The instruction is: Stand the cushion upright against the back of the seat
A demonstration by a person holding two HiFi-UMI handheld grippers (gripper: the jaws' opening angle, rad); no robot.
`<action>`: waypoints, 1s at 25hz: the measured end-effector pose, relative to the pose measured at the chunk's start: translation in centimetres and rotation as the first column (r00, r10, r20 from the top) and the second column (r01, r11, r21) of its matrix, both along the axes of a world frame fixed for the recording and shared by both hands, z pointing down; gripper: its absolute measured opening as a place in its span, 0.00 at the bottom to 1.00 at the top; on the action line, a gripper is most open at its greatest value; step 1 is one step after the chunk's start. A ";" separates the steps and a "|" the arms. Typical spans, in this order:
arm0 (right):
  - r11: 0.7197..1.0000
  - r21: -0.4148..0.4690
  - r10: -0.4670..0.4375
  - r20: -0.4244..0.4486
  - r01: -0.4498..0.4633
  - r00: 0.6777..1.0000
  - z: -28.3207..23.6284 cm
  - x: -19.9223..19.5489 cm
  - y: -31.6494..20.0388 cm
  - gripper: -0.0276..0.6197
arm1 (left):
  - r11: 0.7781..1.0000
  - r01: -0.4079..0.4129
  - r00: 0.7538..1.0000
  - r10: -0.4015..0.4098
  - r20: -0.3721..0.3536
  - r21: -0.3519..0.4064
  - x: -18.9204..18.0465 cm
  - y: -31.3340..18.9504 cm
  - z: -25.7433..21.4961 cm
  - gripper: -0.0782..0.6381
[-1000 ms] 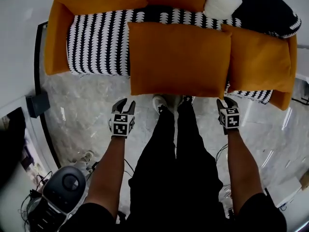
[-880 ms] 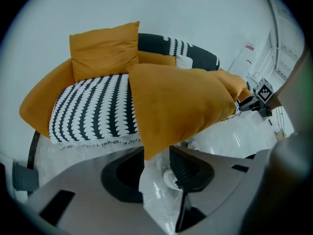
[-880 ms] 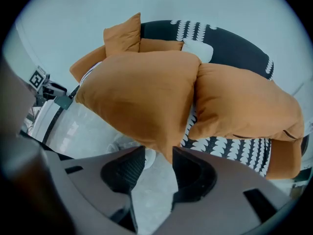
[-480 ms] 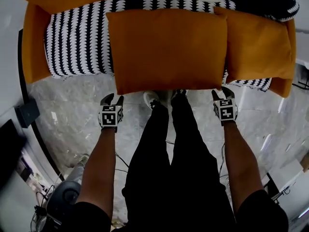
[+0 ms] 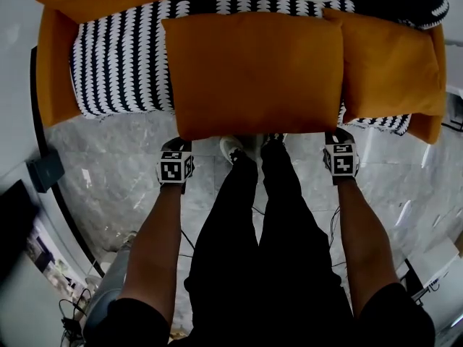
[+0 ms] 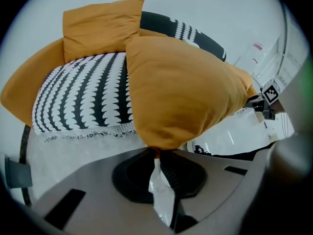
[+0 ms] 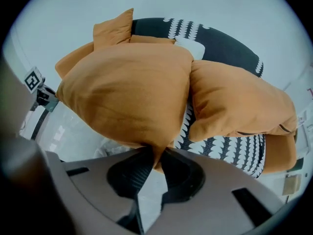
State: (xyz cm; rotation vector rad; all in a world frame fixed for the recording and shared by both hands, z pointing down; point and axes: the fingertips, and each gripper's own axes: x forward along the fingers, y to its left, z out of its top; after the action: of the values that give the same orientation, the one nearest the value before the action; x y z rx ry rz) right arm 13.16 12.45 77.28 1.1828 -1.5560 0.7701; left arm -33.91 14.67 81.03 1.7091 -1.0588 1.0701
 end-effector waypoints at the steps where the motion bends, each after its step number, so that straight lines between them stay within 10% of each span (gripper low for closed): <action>1: 1.000 0.006 0.004 0.009 -0.004 1.000 -0.5 -0.1 -0.1 0.15 | 1.000 0.007 1.000 -0.007 -0.001 0.012 0.0 -0.3 -0.6 0.17; 25: 0.951 0.252 0.134 0.181 -0.177 0.974 -21.4 -2.5 -11.4 0.12 | 0.945 0.121 0.992 -0.102 -0.080 0.304 -2.8 -14.2 -22.8 0.16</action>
State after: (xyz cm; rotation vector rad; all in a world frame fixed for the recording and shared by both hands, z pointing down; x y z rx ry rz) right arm 10.63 1.08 55.84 1.4859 -1.7569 0.7929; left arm -36.73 0.48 58.21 1.8876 -1.3201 0.8040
